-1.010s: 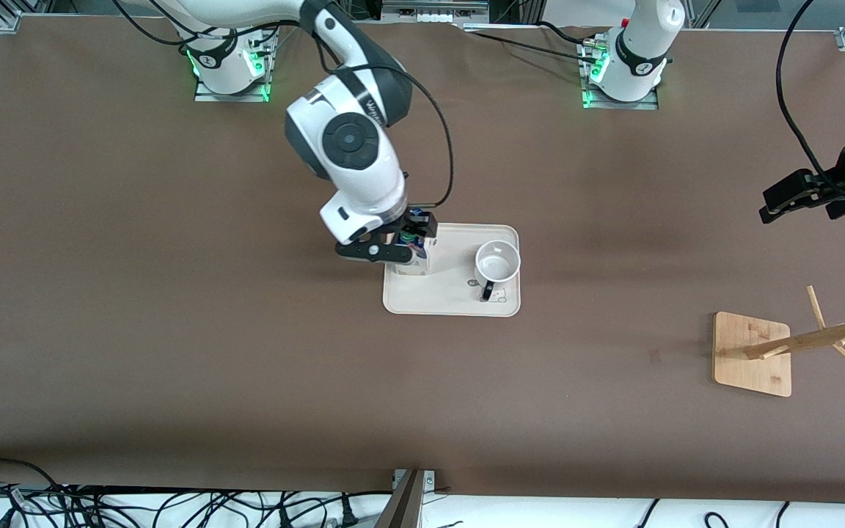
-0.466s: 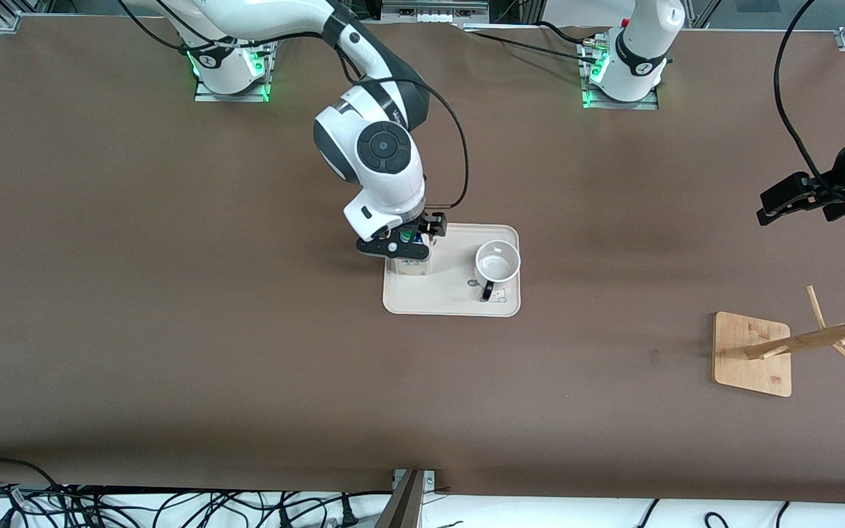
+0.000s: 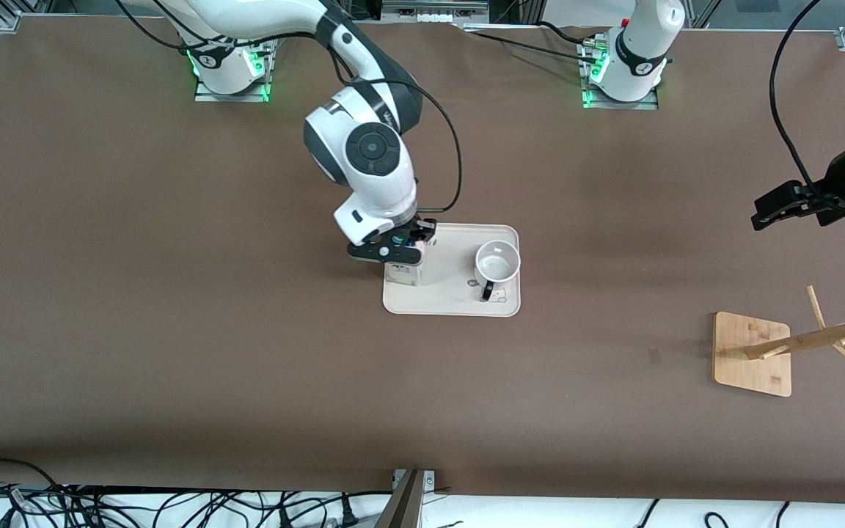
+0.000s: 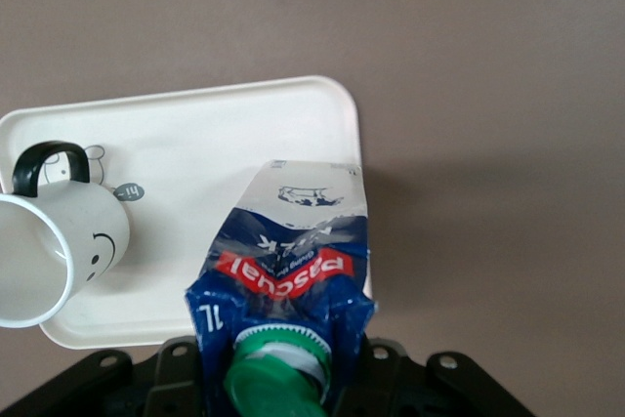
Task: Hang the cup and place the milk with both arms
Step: 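Carry the carton off the tray while the left gripper reaches the mug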
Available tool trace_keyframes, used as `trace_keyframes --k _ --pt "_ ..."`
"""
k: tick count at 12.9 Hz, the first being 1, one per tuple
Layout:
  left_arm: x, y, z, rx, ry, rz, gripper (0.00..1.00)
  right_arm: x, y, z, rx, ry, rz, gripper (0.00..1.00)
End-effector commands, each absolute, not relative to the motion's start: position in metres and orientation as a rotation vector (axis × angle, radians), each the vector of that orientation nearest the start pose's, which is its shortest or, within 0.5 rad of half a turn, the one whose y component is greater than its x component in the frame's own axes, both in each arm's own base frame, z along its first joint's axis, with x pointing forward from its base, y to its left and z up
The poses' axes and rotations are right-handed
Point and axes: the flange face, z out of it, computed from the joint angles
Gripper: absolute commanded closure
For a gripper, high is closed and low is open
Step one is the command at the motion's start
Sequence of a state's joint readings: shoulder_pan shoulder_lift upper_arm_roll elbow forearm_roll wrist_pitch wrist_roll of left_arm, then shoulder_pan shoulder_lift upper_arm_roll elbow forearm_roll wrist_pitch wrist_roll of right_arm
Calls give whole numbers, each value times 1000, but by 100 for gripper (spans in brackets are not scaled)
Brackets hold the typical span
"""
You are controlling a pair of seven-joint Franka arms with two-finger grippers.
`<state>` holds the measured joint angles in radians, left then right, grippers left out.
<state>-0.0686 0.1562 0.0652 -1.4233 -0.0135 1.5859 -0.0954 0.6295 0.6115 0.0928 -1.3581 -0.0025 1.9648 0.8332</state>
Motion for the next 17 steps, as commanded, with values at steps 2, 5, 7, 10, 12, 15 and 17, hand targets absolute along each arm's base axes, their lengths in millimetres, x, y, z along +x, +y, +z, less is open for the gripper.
trace_keyframes --k 2,5,7,10,12,15,17 --pt "607 -6 603 -3117 -132 -33 0 597 378 438 -3064 37 163 54" --pt "605 -13 606 -3140 -127 -27 0 647 251 444 -3045 -136 220 53" --pt "607 -29 599 -3171 -96 -4 0 669 166 423 -3030 -201 259 53" --pt "618 -64 565 -3171 -11 80 0 670 97 375 -3012 -216 301 53" --pt "627 -95 532 -3169 66 155 0 666 77 343 -3028 -192 291 53" --pt "636 -142 486 -3161 170 217 0 660 75 312 -3045 -181 271 52" --pt "641 -165 451 -3164 105 255 0 660 74 306 -3051 -184 267 43"
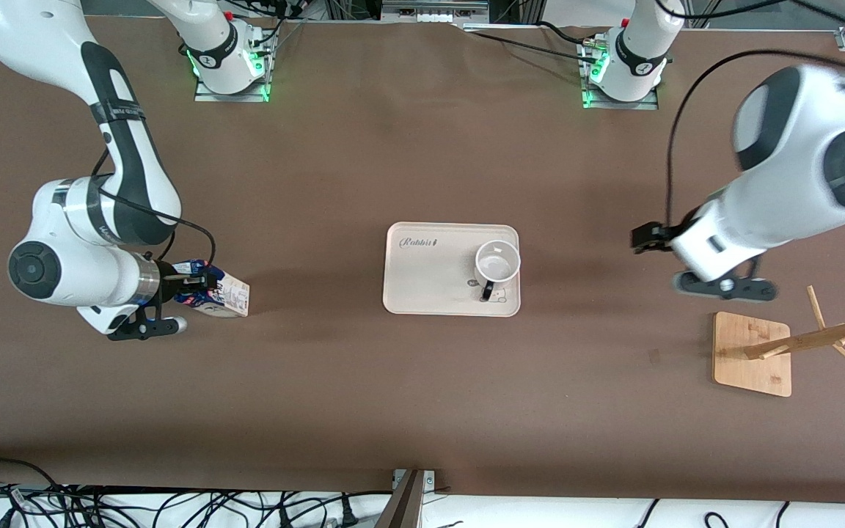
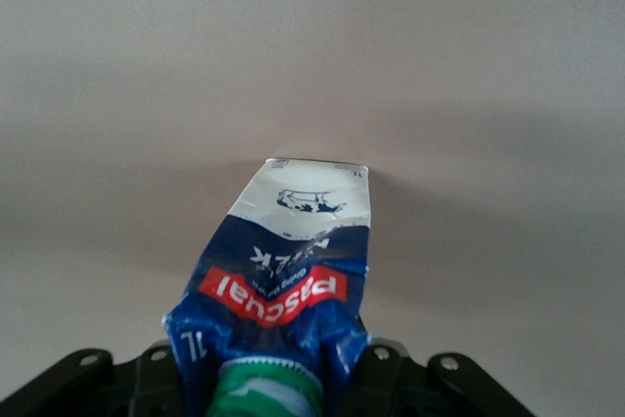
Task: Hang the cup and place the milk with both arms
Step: 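Carry the carton off the tray while the left gripper reaches the mug, then set the carton on the table while the left gripper lowers to mug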
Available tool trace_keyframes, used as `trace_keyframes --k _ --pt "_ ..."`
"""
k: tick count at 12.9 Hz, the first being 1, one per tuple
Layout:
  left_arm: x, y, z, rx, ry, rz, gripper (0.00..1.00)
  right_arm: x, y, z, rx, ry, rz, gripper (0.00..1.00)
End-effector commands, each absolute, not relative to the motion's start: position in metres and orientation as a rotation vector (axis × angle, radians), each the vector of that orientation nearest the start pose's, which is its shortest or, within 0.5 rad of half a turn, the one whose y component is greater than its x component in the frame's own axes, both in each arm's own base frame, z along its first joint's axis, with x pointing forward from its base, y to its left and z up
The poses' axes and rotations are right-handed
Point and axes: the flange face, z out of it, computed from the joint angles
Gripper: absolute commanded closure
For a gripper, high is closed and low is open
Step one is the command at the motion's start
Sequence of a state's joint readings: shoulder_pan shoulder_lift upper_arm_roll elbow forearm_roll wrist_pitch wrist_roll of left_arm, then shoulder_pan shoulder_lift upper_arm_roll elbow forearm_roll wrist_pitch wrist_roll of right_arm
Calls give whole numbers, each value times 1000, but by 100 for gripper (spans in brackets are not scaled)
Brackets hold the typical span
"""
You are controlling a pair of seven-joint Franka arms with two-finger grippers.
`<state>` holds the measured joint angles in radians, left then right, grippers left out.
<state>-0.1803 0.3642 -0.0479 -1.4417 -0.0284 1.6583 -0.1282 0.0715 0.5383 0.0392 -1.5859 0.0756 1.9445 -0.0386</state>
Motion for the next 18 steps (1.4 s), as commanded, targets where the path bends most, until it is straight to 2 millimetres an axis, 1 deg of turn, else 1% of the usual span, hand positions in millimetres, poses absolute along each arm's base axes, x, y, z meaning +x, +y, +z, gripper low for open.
trace_keyframes --k 1,2,3,4,5,6,7,8,9,10,11,12,13,15,16,18 --pt "640 -187 432 -3154 115 277 0 661 76 307 -3050 -183 265 17" --pt "641 -206 414 -3149 88 280 0 663 76 311 -3050 -177 251 0" --pt "644 -217 396 -3147 63 277 0 664 78 319 -3049 -180 232 0" --pt "643 -234 377 -3142 86 288 0 666 78 328 -3050 -170 214 0" --pt "644 -244 356 -3139 107 296 0 670 79 344 -3053 -168 174 0" --pt "642 -256 337 -3140 133 317 0 671 79 362 -3052 -168 148 0" --pt "637 -273 323 -3139 189 328 0 669 78 380 -3050 -167 137 0" --pt "634 -283 315 -3147 214 330 0 666 76 406 -3051 -167 101 0" --pt "628 -298 309 -3155 266 344 0 664 74 428 -3055 -168 82 0" --pt "621 -314 309 -3165 301 359 0 661 69 463 -3060 -163 37 0" --pt "613 -327 311 -3174 336 372 0 656 61 488 -3064 -152 15 0" --pt "607 -336 314 -3177 365 387 0 648 53 513 -3069 -139 -7 0" --pt "601 -343 315 -3178 388 401 0 634 46 542 -3073 -130 -34 0" --pt "587 -354 307 -3177 419 428 0 610 31 581 -3076 -113 -27 0" --pt "584 -356 304 -3174 427 434 0 600 28 595 -3076 -111 -27 0" --pt "578 -357 298 -3172 434 429 0 590 22 604 -3081 -101 -27 0"
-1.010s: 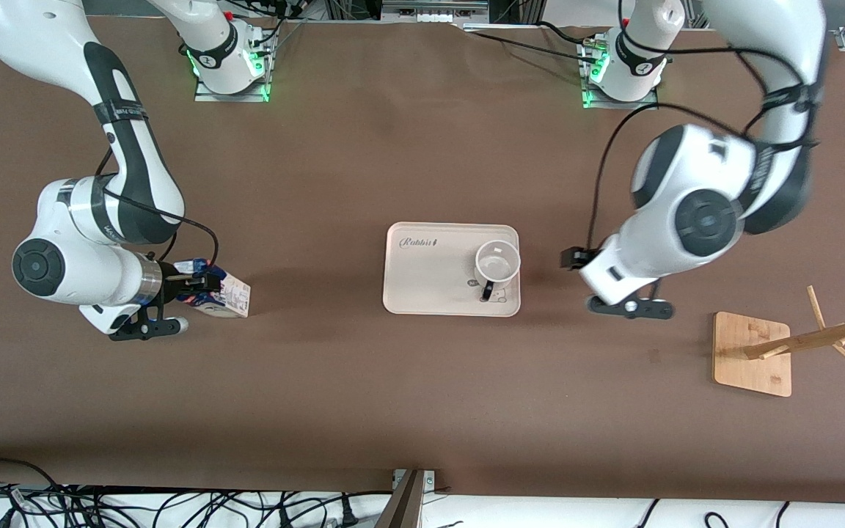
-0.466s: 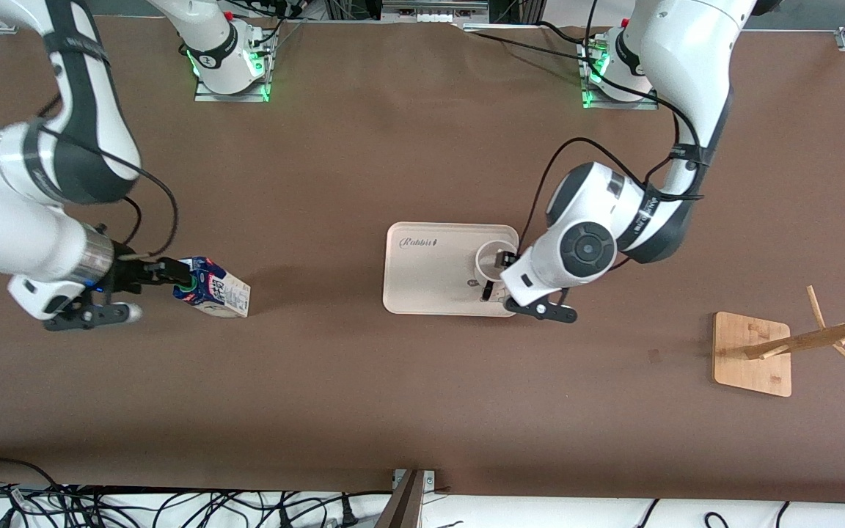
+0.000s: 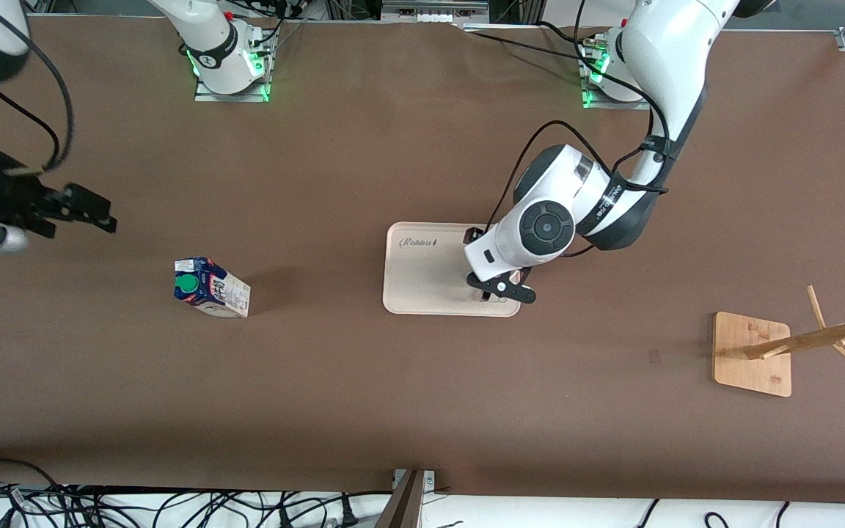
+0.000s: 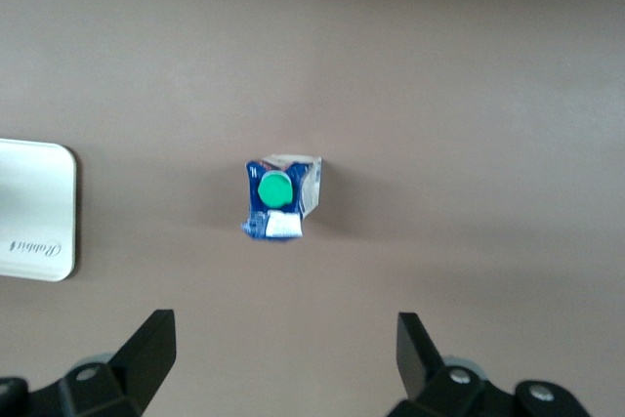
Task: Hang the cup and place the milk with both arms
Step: 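Grasp the white mug by its rim with the left gripper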
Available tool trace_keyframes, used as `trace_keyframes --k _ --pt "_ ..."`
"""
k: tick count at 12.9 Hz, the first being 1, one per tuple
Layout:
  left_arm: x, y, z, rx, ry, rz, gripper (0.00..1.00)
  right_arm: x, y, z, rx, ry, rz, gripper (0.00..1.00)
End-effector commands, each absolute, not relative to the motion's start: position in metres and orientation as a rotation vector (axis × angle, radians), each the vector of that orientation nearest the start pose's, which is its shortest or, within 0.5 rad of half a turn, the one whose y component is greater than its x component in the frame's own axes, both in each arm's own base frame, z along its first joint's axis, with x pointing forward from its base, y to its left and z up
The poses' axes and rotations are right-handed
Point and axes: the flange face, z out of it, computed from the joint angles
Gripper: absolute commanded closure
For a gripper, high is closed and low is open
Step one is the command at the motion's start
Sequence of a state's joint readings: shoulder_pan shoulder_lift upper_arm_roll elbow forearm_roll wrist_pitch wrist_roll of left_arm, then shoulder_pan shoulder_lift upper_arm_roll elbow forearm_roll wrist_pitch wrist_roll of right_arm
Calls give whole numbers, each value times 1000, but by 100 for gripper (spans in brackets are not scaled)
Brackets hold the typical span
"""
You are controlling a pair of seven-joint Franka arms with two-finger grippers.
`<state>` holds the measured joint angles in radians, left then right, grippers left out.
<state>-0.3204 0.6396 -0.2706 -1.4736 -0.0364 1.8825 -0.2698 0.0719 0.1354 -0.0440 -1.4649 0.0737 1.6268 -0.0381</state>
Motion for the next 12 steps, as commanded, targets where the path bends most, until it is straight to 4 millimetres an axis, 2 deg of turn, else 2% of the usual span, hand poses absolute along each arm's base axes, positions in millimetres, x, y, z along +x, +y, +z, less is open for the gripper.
trace_keyframes --k 1,4,7,12 --pt "572 -358 293 -3177 439 405 0 590 17 599 -3087 -96 -9 0" --pt "570 -361 283 -3191 441 373 0 593 21 587 -3085 -96 46 0" --pt "565 -376 283 -3218 471 332 0 595 19 588 -3090 -102 15 0" --pt "561 -385 265 -3230 487 314 0 604 18 592 -3123 -91 -80 0"
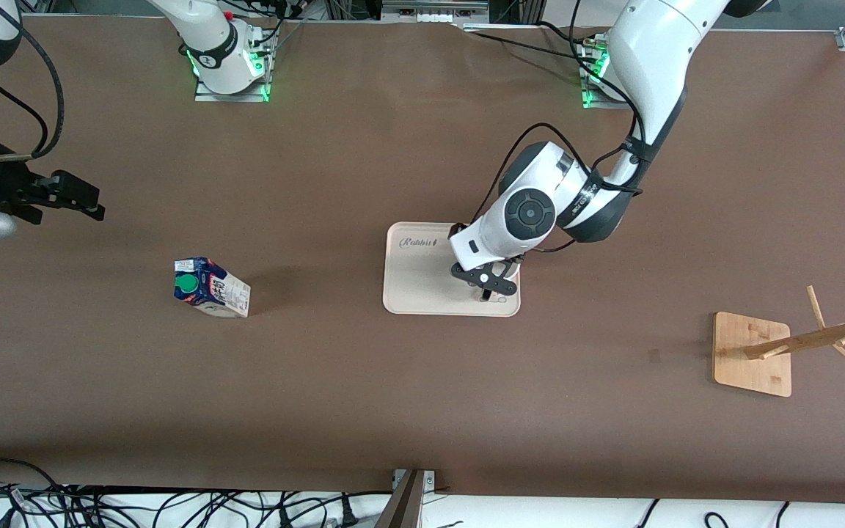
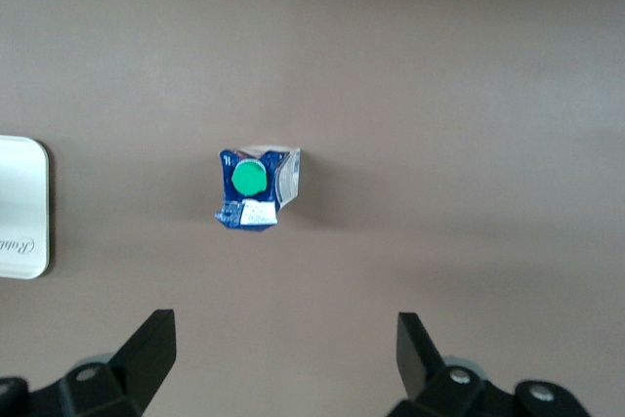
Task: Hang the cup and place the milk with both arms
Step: 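Grasp the white mug by its rim with the left gripper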
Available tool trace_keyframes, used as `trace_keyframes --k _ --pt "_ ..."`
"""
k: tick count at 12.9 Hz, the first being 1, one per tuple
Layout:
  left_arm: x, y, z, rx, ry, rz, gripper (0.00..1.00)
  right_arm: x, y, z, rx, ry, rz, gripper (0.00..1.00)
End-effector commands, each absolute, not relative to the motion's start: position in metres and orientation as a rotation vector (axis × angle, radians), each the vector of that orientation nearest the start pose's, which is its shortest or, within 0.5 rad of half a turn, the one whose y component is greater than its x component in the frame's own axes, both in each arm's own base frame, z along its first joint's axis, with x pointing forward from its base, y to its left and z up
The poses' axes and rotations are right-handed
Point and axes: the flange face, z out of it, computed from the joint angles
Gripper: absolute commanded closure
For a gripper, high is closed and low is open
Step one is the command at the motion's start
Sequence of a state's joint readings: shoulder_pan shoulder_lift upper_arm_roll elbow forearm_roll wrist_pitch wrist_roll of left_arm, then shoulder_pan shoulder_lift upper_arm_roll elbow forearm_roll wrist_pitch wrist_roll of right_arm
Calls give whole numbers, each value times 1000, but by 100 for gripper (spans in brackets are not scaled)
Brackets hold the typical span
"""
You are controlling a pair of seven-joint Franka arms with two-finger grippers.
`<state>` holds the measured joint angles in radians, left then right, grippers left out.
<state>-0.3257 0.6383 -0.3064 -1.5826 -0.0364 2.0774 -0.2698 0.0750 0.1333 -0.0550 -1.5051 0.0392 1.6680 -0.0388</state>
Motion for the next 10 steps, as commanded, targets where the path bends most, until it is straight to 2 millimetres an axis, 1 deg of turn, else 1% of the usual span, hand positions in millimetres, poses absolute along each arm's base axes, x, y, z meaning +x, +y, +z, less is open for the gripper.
trace_keyframes --k 1,3,8,9,10 --pt "558 -386 259 -3231 490 314 0 605 16 592 -3123 -86 -89 0" --pt "557 -387 249 -3238 487 298 0 607 19 592 -3122 -93 -113 0" --pt "554 -398 233 -3256 506 259 0 617 19 591 -3119 -92 -197 0" --pt "553 -400 231 -3243 527 254 31 617 19 591 -3119 -92 -199 0" --pt "552 -399 229 -3234 533 258 52 618 19 591 -3119 -92 -202 0"
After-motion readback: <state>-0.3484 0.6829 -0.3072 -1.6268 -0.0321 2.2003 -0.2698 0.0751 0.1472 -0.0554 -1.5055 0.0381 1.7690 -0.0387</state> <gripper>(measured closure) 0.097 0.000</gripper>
